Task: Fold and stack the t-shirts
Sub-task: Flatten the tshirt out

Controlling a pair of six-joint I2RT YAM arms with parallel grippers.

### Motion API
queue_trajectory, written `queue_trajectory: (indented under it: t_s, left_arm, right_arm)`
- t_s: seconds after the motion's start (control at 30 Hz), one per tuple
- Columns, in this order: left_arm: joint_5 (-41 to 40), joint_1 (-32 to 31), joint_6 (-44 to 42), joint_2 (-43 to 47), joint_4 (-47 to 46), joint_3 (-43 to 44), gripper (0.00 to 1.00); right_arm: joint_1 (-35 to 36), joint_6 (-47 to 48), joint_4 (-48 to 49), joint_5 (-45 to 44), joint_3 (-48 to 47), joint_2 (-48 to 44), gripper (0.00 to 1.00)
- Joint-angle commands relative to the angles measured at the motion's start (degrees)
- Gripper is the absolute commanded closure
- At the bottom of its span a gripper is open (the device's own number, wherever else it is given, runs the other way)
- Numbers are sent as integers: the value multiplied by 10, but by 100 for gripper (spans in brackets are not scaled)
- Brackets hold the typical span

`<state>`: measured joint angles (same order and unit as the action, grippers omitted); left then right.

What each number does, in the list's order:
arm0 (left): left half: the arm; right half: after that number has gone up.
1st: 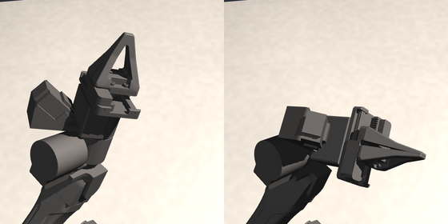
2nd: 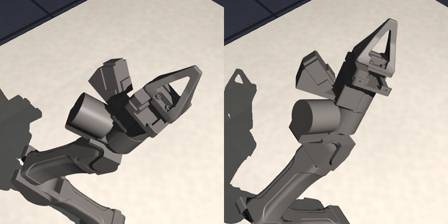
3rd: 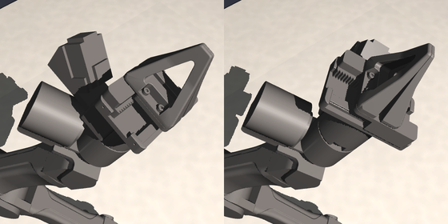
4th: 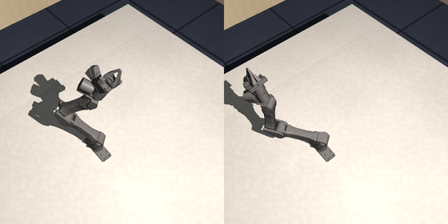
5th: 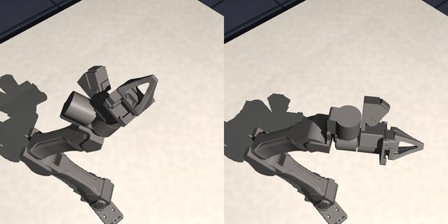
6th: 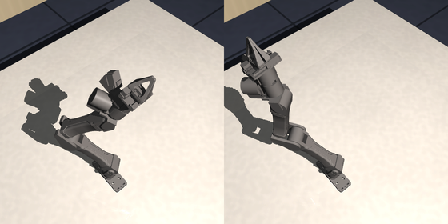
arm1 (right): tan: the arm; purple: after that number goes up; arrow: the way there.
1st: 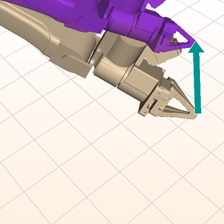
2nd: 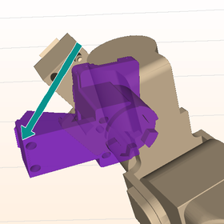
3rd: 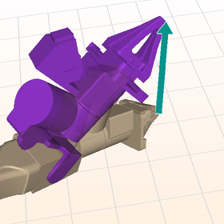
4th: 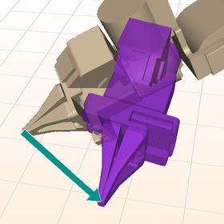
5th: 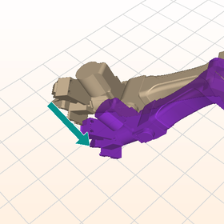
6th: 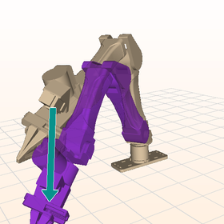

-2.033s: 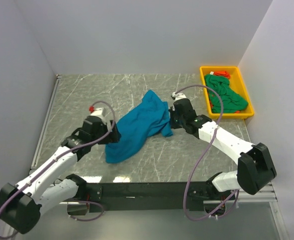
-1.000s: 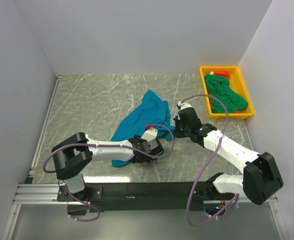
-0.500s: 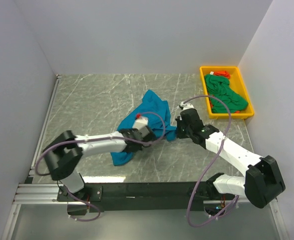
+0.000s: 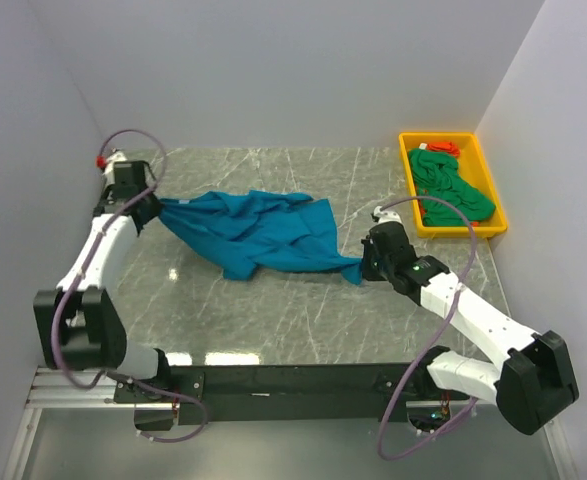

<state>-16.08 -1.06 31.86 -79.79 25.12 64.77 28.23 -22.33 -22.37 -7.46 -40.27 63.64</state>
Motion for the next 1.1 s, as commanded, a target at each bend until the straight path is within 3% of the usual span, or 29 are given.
queue_trajectory:
  t_s: [0.0, 0.27, 0.43, 0.53, 0.57, 0.67, 0.8, 1.07]
  left_arm:
    - [99, 88, -10, -54, -22, -1, 89]
    - [180, 249, 37, -141, -114, -34, 84]
    - [251, 245, 36, -186, -107, -16, 76]
    - [215, 192, 27, -130, -86, -38, 44]
    - [201, 157, 27, -110, -78, -46, 25]
    - [163, 87, 45, -26, -54, -81, 12]
    - [130, 18, 91, 94, -48, -155, 13]
    - [99, -80, 232, 214, -74, -302, 19]
  right_arm:
    - [-5, -5, -10, 3, 4, -30, 100]
    - [-5, -17, -23, 35, 24, -55, 100]
    - [-5, -25, -27, 29, 28, -49, 100]
    - [-5, -25, -25, 29, 23, -42, 100]
    - [-5, -26, -22, 30, 21, -42, 100]
    - [-5, -27, -15, 36, 22, -40, 100]
    - [-4, -25, -10, 36, 23, -34, 100]
    - [-5, -23, 8, 43, 31, -33, 100]
